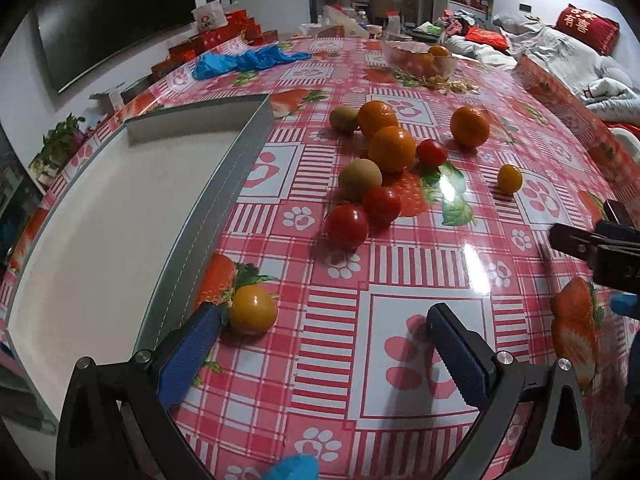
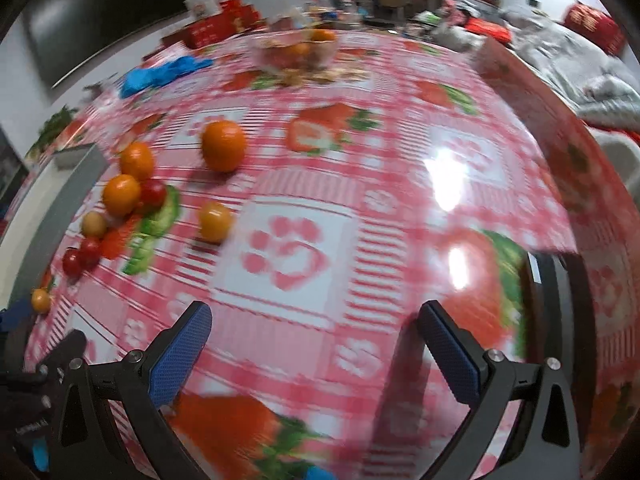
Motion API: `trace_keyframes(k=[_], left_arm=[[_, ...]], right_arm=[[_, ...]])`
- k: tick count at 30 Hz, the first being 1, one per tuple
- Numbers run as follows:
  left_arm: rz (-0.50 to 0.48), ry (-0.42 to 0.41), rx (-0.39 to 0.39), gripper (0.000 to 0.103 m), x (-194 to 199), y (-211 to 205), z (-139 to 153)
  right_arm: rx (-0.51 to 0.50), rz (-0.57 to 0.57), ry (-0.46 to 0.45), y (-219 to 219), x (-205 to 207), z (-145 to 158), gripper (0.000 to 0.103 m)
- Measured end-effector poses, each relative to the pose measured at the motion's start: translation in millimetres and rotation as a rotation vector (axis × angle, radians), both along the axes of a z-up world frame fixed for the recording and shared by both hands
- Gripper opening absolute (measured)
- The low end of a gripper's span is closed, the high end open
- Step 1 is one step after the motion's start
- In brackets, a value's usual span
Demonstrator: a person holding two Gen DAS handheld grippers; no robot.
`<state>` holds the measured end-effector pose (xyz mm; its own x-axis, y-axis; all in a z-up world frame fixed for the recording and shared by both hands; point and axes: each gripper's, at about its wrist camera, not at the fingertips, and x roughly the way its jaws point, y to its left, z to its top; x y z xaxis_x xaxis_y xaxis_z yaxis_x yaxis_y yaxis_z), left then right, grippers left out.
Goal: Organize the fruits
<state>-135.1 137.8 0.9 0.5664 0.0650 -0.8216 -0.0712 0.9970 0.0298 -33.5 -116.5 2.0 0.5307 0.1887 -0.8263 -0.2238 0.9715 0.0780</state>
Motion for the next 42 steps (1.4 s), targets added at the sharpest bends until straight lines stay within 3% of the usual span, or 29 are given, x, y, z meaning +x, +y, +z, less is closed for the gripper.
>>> trace_keyframes(k=[4, 7, 9, 11, 14, 20, 22, 29, 32, 34, 35, 37, 40, 42], left_arm=[[0.005, 0.036, -0.011, 0.103, 3.6, 2.4, 0.9], [-0.011, 0.046, -0.011, 0.103, 5.8, 2.7, 1.1], [-0.027, 0.033, -0.004, 0.103, 4.2, 3.0, 1.1], [-0.039, 0.023, 0.002, 0.103, 2.9, 3.8, 1.6], [-0.042, 0.011, 0.01, 0.103, 0.4, 7.8, 3.2], [-0.051, -0.009, -0.023, 0.103, -2.1, 14.5, 6.4], [-0.043, -0.007, -0.02, 0.091, 0.5, 13.9, 6.6], [-0.026, 0.015, -0.021, 0.076, 7.5, 10.3, 5.9], [-0.008, 0.006, -0.008, 0.052, 4.2, 13.7, 9.0], [0.009, 0.007, 0.006, 0.029, 3.6, 18.7, 10.5], [0.018, 0.012, 0.002, 0.025, 3.7, 22.4, 11.0], [0.024, 0.008, -0.034, 0.025, 2.3, 29.3, 13.1], [0.069, -0.022, 0.016, 0.025, -2.7, 32.9, 15.3], [0.057, -0.037, -0.012, 0.026, -9.3, 33.8, 20.1]], right_arm=[[-0.001, 0.054, -0.011, 27.9, 14.1, 1.9, 0.1], [-0.041, 0.105, -0.056, 48.5, 20.4, 4.5, 0.087], [-0.063, 0.117, -0.074, 53.2, 22.7, 5.4, 0.07], [-0.017, 0.126, -0.067, 50.8, 23.5, 9.4, 0.023], [0.096, 0.127, -0.029, 35.9, 20.1, 10.5, 0.023], [0.188, 0.142, -0.013, 19.2, -4.1, 8.5, 0.023], [0.204, 0.143, -0.007, 17.4, -7.9, 7.8, 0.023], [0.239, 0.148, 0.012, 15.0, -11.8, 7.1, 0.023], [0.248, 0.148, 0.017, 13.7, -13.6, 6.8, 0.023], [0.252, 0.147, 0.02, 13.3, -15.2, 7.0, 0.023], [0.253, 0.148, 0.021, 13.4, -16.1, 7.0, 0.023], [0.25, 0.15, 0.022, 14.3, -18.4, 7.4, 0.023], [0.245, 0.153, 0.023, 14.8, -21.2, 8.3, 0.023], [0.245, 0.155, 0.025, 14.7, -21.7, 8.5, 0.023]])
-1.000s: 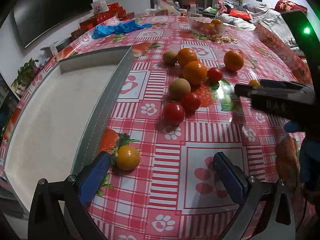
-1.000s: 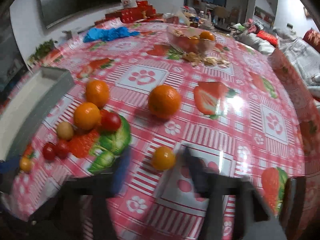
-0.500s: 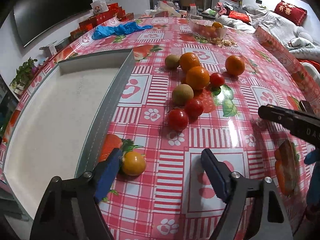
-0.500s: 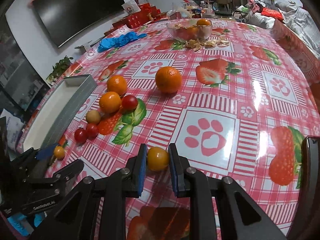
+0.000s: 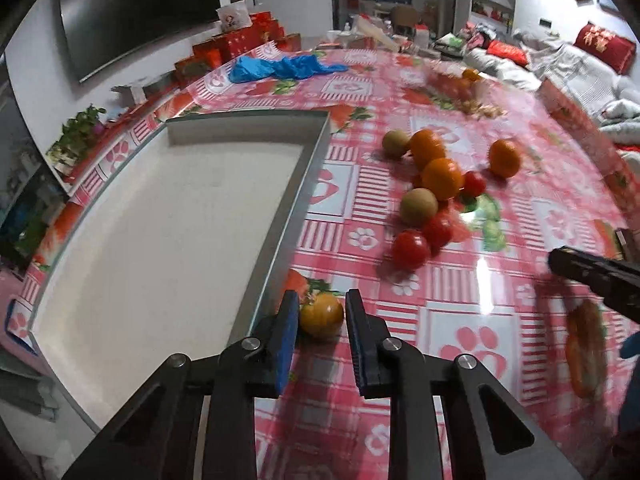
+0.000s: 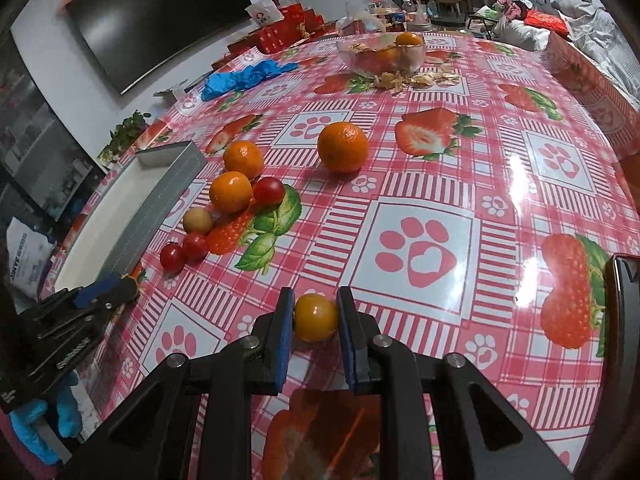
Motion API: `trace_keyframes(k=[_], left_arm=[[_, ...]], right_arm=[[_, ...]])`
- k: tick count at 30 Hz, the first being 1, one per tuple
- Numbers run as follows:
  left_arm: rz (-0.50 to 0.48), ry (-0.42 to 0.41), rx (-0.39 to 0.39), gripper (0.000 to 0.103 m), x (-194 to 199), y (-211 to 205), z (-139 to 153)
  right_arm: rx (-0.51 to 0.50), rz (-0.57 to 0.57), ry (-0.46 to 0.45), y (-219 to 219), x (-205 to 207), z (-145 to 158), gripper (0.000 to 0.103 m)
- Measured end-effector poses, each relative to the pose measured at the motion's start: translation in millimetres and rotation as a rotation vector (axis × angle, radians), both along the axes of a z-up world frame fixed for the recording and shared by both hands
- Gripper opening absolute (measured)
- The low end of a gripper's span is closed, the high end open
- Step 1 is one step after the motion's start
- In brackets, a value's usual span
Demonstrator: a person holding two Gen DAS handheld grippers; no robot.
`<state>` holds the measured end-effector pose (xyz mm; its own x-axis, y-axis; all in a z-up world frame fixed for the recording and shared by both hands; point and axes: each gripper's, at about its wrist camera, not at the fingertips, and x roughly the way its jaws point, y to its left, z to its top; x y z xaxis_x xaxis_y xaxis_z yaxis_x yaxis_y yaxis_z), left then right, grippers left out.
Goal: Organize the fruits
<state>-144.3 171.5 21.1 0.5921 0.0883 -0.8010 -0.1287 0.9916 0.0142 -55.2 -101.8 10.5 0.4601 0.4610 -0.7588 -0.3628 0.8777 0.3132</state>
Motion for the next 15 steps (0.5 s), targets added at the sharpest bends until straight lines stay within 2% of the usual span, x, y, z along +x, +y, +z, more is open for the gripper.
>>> trace_keyframes(k=[2, 3, 4, 5, 6, 15], left_arm=[[-0.028, -0.015, 0.006, 0.026, -6.6, -4.6, 4.7], [-0.058, -0.02, 0.013, 0.03, -10.7, -9.6, 6.1], [-0.073, -0.014, 0.023, 0.053, -13.2, -12.8, 5.6], [-0.074, -0.008, 0.04, 0.066, -15.7, -16.2, 4.1], [-0.056, -0.023, 0.058, 0.075, -19.4, -17.3, 2.5], [-0.041, -0.032, 0.07, 0.075, 1.9, -17.4, -0.4]], right_arm=[[-0.003, 0.002, 0.001, 0.4, -1.0, 0.2, 0.023], [-0.002, 0.002, 0.001, 0.3, -1.3, 0.2, 0.023], [-0.004, 0.004, 0.002, 0.8, -1.9, 0.0, 0.023], [-0.006, 0.006, 0.002, 1.5, -3.0, 0.0, 0.023], [-0.008, 0.008, 0.003, 2.1, -4.4, -0.2, 0.023], [-0.019, 0.02, 0.0, 4.5, -8.4, 1.7, 0.023]])
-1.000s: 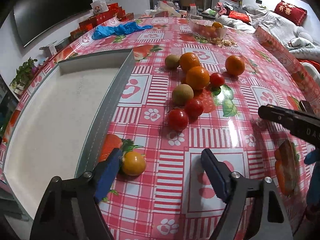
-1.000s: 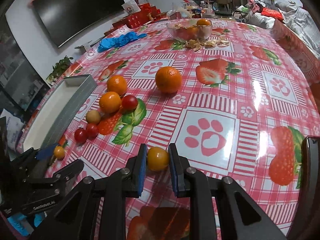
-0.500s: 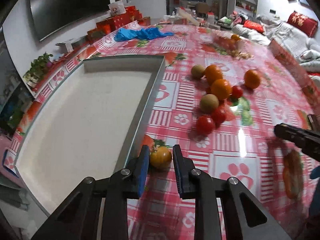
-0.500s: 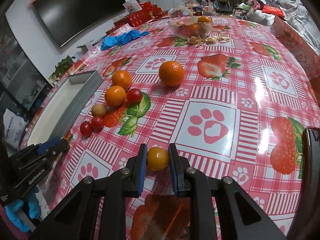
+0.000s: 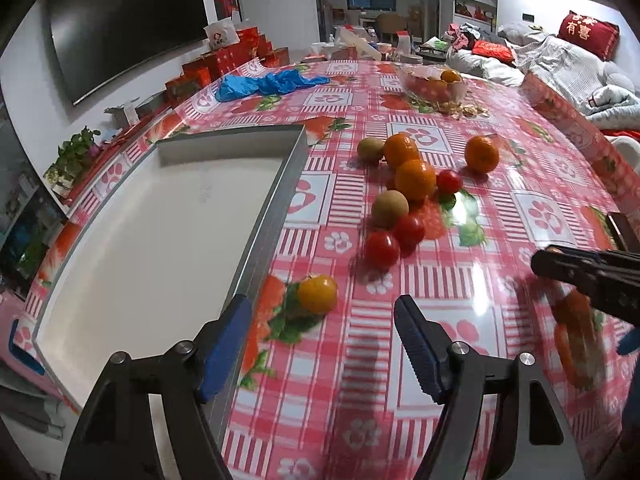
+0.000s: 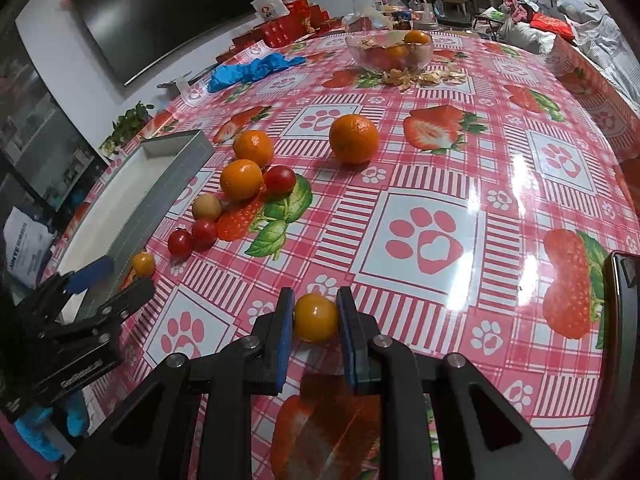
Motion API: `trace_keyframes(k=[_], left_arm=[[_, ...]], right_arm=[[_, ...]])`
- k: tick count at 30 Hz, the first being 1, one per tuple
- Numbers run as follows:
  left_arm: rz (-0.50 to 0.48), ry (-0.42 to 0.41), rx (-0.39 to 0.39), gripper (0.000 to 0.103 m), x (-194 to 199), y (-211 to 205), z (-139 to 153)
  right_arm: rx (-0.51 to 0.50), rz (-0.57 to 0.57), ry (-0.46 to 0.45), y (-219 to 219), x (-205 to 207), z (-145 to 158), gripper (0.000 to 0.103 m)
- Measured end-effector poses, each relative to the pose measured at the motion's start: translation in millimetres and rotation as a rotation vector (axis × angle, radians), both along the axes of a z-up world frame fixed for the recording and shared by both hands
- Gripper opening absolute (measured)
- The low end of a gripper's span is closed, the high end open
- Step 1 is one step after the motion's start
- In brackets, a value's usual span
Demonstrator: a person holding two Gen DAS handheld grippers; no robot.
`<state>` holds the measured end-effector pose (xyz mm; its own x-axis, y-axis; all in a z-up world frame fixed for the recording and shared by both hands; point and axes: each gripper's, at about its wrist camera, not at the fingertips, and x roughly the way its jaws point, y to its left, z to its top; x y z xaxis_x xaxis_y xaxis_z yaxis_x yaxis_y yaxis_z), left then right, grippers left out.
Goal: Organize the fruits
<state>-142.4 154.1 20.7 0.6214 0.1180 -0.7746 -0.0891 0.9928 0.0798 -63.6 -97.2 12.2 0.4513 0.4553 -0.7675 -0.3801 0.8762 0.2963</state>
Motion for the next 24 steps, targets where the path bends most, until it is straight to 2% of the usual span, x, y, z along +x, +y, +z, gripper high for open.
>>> trace_keyframes(k=[3, 5, 7, 8, 10, 13, 18, 24], left_arm=[[-0.017, 0.011, -0.001, 0.074, 8.8, -5.1, -2.8], [-0.016, 0.023, -0.009, 0.065, 13.6, -7.5, -5.7], [-0.02, 0.055, -0.024, 0.038, 19.2, -7.7, -12.4], [-0.027, 0.04, -0.058, 0.033, 18.9, -6.4, -11.6], [-0.042, 0.046, -0.059, 0.024, 19.2, -9.1, -11.7], [-0.056, 0.047, -0.037, 0.024, 16.6, -12.7, -11.2], [-0.045, 0.048, -0.083, 0.024, 7.5, -5.2, -3.9], [-0.024, 0.003, -0.123, 0.024, -1.8, 9.8, 20.1]], right_arm=[[-0.002, 0.002, -0.001, -0.1, -0.3, 0.9, 0.023], [-0.001, -0.001, 0.0, -0.6, -0.5, 0.9, 0.023], [-0.001, -0.006, 0.003, -2.3, -0.3, 0.8, 0.023], [0.0, -0.009, 0.003, -3.5, -0.2, 1.0, 0.023], [-0.001, -0.013, 0.003, -4.9, 0.1, 1.7, 0.023], [0.001, -0.011, -0.001, -5.6, -1.0, 4.8, 0.023], [-0.003, 0.006, -0.005, -0.9, -3.2, 11.1, 0.023], [-0.009, 0.029, -0.01, 12.5, -3.8, 22.2, 0.023]])
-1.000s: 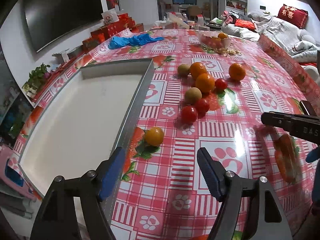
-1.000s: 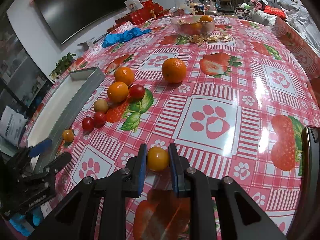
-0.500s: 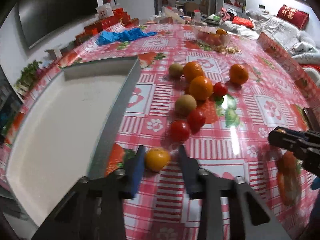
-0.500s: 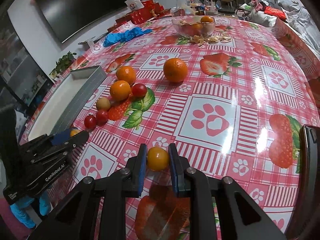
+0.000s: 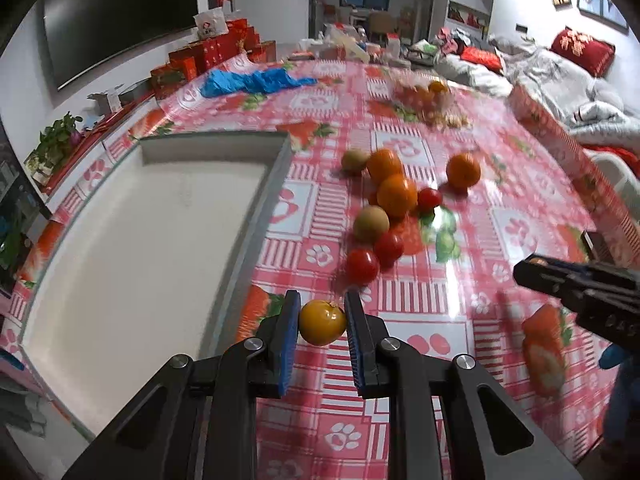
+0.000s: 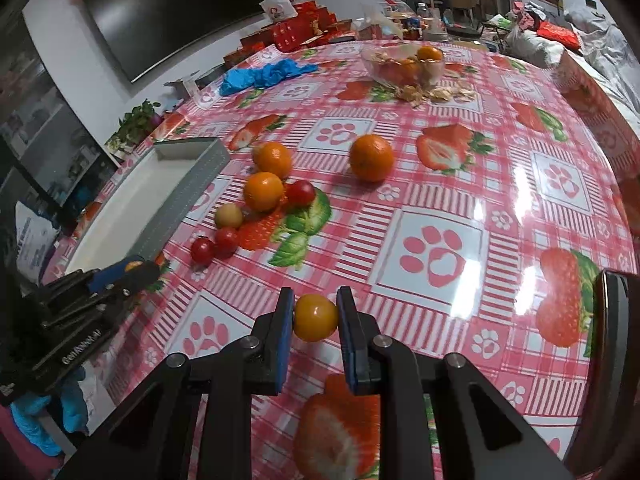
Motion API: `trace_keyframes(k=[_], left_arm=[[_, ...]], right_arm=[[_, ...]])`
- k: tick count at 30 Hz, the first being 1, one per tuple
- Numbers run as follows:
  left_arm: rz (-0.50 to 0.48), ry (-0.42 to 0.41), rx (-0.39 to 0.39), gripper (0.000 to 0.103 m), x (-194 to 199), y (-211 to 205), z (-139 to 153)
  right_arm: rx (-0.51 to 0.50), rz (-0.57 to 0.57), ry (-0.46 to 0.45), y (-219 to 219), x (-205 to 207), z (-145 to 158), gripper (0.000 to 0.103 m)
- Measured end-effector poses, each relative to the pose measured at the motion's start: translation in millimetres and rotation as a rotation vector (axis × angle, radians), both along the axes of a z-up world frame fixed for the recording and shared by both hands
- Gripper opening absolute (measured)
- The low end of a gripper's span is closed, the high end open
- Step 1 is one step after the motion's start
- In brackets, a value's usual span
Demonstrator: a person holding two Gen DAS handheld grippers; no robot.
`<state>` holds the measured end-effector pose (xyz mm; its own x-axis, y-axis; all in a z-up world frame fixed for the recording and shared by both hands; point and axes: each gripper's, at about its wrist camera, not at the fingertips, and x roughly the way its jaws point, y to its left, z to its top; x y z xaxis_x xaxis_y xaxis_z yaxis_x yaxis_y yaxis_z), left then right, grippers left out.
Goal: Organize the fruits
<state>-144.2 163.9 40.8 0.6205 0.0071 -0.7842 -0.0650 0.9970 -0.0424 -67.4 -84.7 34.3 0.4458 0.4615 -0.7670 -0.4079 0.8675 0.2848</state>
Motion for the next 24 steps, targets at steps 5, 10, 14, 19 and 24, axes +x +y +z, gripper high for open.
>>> trace_keyframes(k=[5, 10, 14, 19, 24], left_arm=[[0.033, -0.039, -0.017, 0.024, -6.8, 21.4, 17.4], [0.087, -0.061, -0.012, 0.024, -11.7, 54.9, 27.5], [0.162, -0.062, -0.023, 0.024, -15.8, 89.3, 27.2], [0.235, -0.05, -0.002, 0.024, -18.8, 121.8, 17.8], [0.284, -0.018, -0.009, 0.024, -18.9, 141.9, 2.4]], right_arm=[[-0.006, 0.033, -0.005, 23.4, -0.2, 11.4, 0.023], [0.001, 0.095, -0.004, 58.9, -0.2, 23.1, 0.023], [0.011, 0.163, 0.007, 96.7, -0.4, 30.5, 0.023], [0.006, 0.256, 0.017, 151.9, -2.5, 36.0, 0.024], [-0.006, 0.314, 0.046, 196.9, -2.4, 30.7, 0.024]])
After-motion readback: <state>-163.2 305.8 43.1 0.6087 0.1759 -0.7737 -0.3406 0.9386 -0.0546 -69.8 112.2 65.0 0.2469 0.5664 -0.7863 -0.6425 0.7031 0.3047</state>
